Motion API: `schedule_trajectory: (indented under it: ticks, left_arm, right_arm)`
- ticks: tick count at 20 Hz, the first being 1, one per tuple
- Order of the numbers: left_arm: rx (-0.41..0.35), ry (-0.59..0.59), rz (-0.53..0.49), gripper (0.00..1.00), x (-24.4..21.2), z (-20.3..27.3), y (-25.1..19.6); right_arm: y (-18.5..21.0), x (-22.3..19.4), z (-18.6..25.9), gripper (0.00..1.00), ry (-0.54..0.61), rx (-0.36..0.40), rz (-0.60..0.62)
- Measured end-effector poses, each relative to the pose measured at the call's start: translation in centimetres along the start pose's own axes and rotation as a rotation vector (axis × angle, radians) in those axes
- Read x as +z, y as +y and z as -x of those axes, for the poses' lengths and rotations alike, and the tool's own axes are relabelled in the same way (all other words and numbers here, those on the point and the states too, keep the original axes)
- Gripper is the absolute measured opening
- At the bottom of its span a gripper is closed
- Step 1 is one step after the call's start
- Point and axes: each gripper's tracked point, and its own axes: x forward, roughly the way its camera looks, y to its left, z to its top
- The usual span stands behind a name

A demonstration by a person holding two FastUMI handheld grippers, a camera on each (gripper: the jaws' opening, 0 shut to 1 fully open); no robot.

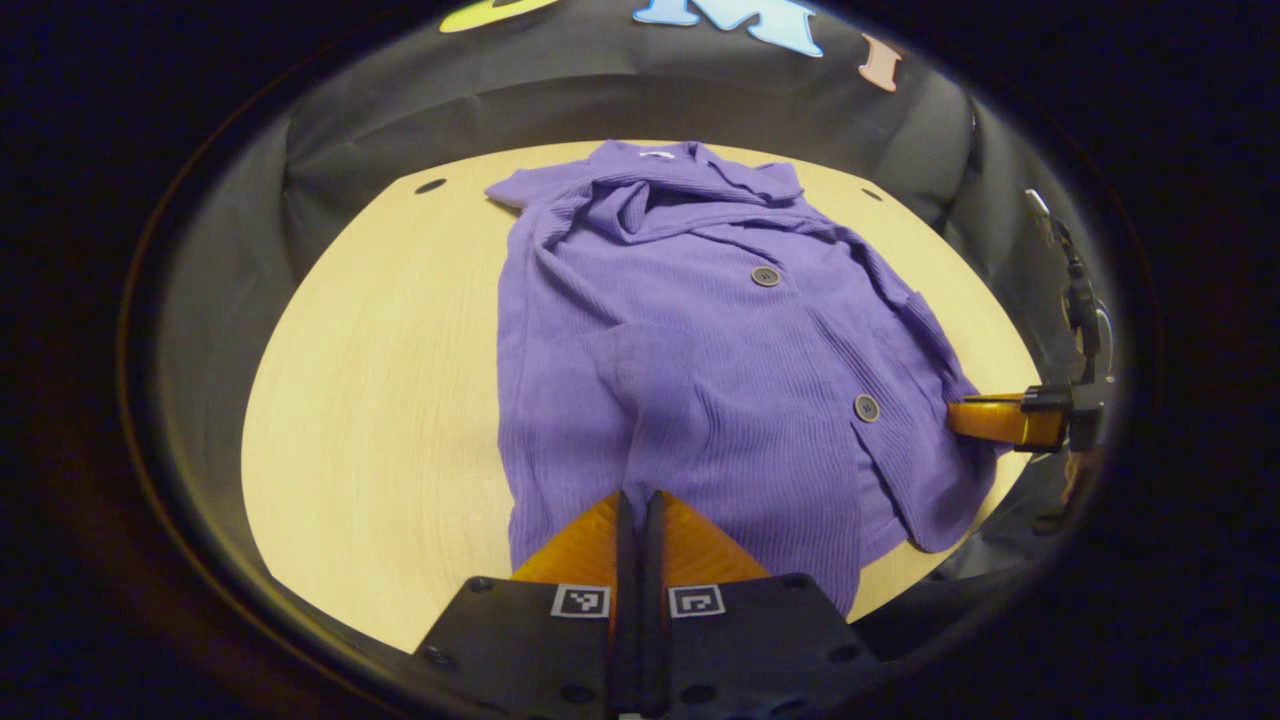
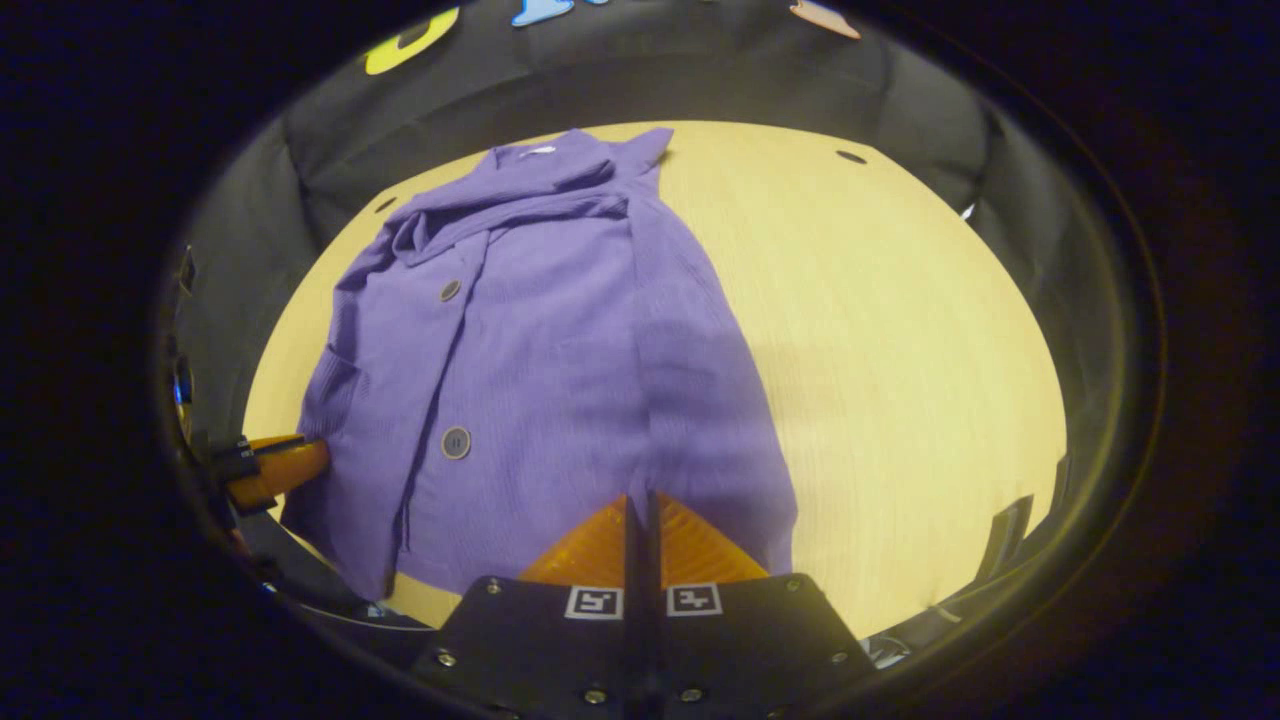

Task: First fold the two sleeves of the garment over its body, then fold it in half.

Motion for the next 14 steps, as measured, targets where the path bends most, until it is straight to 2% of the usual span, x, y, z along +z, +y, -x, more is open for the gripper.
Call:
schedule_trajectory:
  ticks: [4, 9, 14]
  left_arm:
    - [-0.008, -0.014, 0.009, 0.07, 1.2, 0.6, -0.2]
    - [-0.019, -0.086, 0.018, 0.06, 5.7, 1.6, -0.3]
    - [-0.015, -0.133, 0.013, 0.06, 10.1, 0.9, 0.3]
  right_arm:
    - [-0.1, 1.0, 0.3, 0.01, -0.009, 0.005, -0.046]
    - [0.5, 3.5, 1.0, 0.01, -0.048, 0.029, -0.073]
    - [1.3, 8.6, 0.9, 0.01, -0.109, 0.061, -0.101]
